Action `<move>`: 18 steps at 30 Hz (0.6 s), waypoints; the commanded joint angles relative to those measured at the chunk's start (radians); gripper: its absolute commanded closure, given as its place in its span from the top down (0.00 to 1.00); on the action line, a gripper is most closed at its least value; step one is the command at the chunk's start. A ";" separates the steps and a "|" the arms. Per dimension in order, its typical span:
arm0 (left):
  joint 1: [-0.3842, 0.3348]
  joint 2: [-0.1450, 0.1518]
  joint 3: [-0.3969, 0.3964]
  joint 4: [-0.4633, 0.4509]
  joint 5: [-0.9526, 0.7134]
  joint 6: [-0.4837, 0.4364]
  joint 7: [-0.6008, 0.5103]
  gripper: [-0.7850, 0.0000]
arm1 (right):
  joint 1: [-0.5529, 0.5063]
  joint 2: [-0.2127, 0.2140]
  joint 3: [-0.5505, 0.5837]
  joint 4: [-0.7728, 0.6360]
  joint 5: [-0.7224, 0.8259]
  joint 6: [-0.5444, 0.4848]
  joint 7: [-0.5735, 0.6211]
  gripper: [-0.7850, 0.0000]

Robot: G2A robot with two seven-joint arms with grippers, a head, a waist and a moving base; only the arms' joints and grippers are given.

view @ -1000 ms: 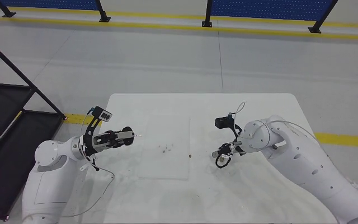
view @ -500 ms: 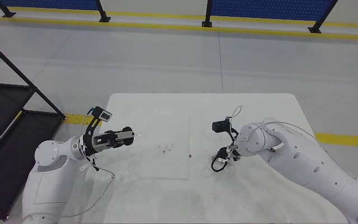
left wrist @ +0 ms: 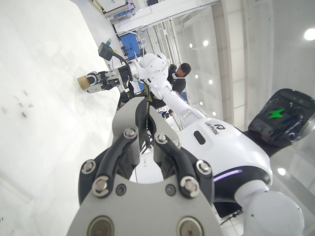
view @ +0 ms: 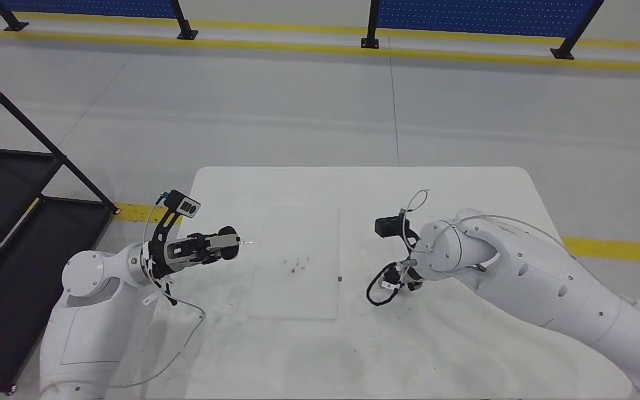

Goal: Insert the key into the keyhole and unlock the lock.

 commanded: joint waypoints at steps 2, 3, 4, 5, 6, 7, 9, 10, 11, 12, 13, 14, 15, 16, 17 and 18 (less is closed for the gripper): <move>0.000 0.000 0.000 0.000 0.000 0.000 0.000 0.00 | 0.023 -0.007 -0.030 0.010 0.021 0.015 -0.015 0.54; 0.000 0.000 0.000 0.000 0.000 0.000 0.000 0.00 | 0.026 -0.009 -0.030 0.014 0.026 0.019 -0.019 0.55; 0.000 0.000 0.000 0.000 0.000 0.000 0.000 0.00 | 0.026 -0.011 -0.030 0.018 0.027 0.022 -0.022 0.58; 0.000 0.000 0.000 0.000 0.000 0.000 0.000 0.00 | 0.025 -0.013 -0.030 0.020 0.025 0.027 -0.027 0.60; 0.000 0.000 0.000 0.000 0.000 0.000 0.000 0.00 | 0.024 -0.015 -0.030 0.022 0.023 0.031 -0.031 0.60; 0.000 0.000 0.000 0.000 0.000 0.000 0.000 0.00 | 0.022 -0.017 -0.030 0.024 0.022 0.033 -0.033 0.59; 0.000 0.000 0.000 0.000 0.000 0.000 0.000 0.00 | 0.019 -0.021 -0.030 0.029 0.020 0.035 -0.035 0.60; 0.000 0.000 0.000 0.000 0.000 0.000 0.000 0.00 | 0.017 -0.023 -0.030 0.031 0.018 0.036 -0.035 0.58; 0.000 0.000 0.000 0.000 0.000 0.000 0.000 0.00 | 0.016 -0.025 -0.030 0.034 0.017 0.036 -0.036 0.56; 0.000 0.000 0.000 0.000 0.000 0.000 0.000 0.00 | 0.014 -0.027 -0.030 0.037 0.014 0.036 -0.036 0.55; 0.000 0.000 0.000 0.000 0.000 0.000 0.000 0.00 | 0.013 -0.029 -0.030 0.041 0.011 0.036 -0.036 0.53; 0.000 0.000 0.000 0.000 0.000 0.000 0.000 0.00 | 0.012 -0.031 -0.030 0.044 0.010 0.035 -0.035 0.49; 0.000 0.000 0.000 0.000 0.000 0.000 0.000 0.00 | 0.011 -0.032 -0.030 0.048 0.010 0.035 -0.035 0.49; 0.000 0.000 0.000 0.000 0.000 0.000 0.000 0.00 | 0.010 -0.034 -0.030 0.052 0.010 0.034 -0.034 0.48; 0.000 0.000 0.000 0.000 0.000 0.000 0.000 0.00 | 0.010 -0.035 -0.030 0.054 0.009 0.033 -0.033 0.47; 0.000 0.000 0.000 0.000 0.000 0.000 0.000 0.00 | 0.010 -0.036 -0.030 0.057 0.009 0.034 -0.033 0.43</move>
